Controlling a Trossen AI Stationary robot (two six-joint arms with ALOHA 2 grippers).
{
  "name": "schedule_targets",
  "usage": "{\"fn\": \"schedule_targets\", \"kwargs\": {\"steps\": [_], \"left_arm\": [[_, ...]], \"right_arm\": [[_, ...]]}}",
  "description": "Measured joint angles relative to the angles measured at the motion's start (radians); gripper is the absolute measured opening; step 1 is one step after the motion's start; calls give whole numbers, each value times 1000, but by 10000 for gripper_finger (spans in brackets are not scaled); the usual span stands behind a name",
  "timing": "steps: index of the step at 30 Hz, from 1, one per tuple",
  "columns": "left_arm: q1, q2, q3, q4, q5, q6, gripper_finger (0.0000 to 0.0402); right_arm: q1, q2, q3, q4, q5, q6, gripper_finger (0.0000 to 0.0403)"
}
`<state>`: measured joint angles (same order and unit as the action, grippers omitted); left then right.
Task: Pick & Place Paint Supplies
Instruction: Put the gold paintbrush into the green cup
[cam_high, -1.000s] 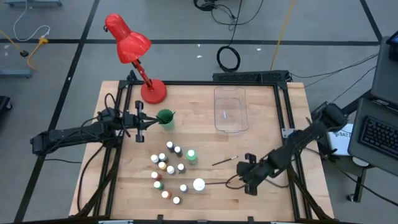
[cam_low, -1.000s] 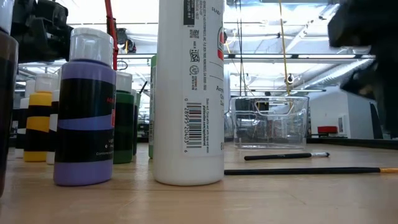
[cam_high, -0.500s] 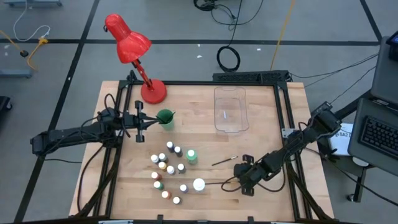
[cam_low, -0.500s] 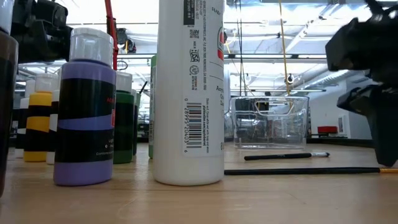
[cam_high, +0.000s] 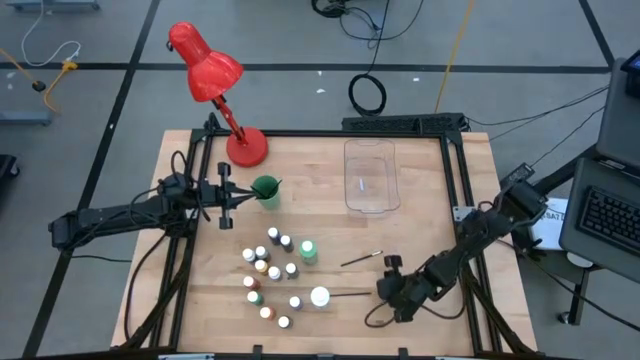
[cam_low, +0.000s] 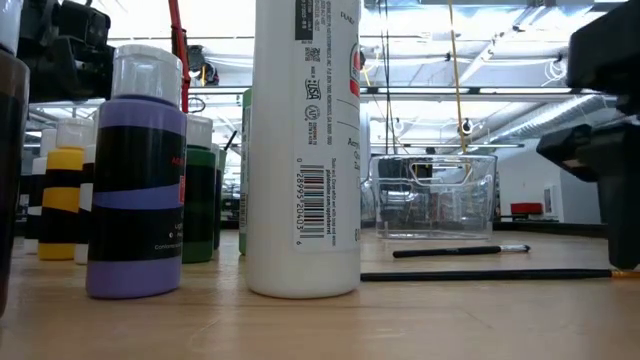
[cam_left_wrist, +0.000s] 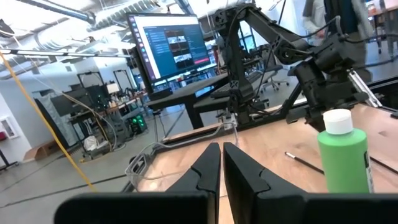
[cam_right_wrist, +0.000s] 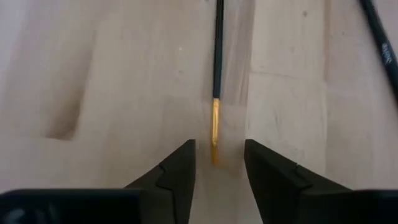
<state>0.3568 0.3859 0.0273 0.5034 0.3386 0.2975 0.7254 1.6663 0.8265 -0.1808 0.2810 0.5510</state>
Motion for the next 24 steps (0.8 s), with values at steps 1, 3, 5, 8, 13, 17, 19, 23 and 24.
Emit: {"fn": "schedule_targets", "kwargs": {"steps": [1,3,5,8,13,17,19,23,24], "left_arm": [[0,0,0,0,0,2,24],[0,0,0,-5,0,8,24],[0,0,0,-6,0,9,24],[0,0,0,-6,-1,9,24],[0,0,0,-6,-1,15,24],[0,0,0,-6,-1,15,24],[0,0,0,-6,-1,15,24],[0,0,0,-6,-1,15,24],[0,0,0,-6,-1,16,24]], "right_arm": [[5,13,2,8,11,-7,124],[5,42,5,20,25,-16,117],[4,63,5,25,40,-16,110],[2,84,5,23,51,-38,93],[-5,88,4,17,18,-12,36],[-9,85,3,-13,-30,4,8],[-13,77,3,-38,-31,6,9],[-11,28,2,-71,-18,-8,3],[-6,6,2,-78,-4,-20,3]]}}
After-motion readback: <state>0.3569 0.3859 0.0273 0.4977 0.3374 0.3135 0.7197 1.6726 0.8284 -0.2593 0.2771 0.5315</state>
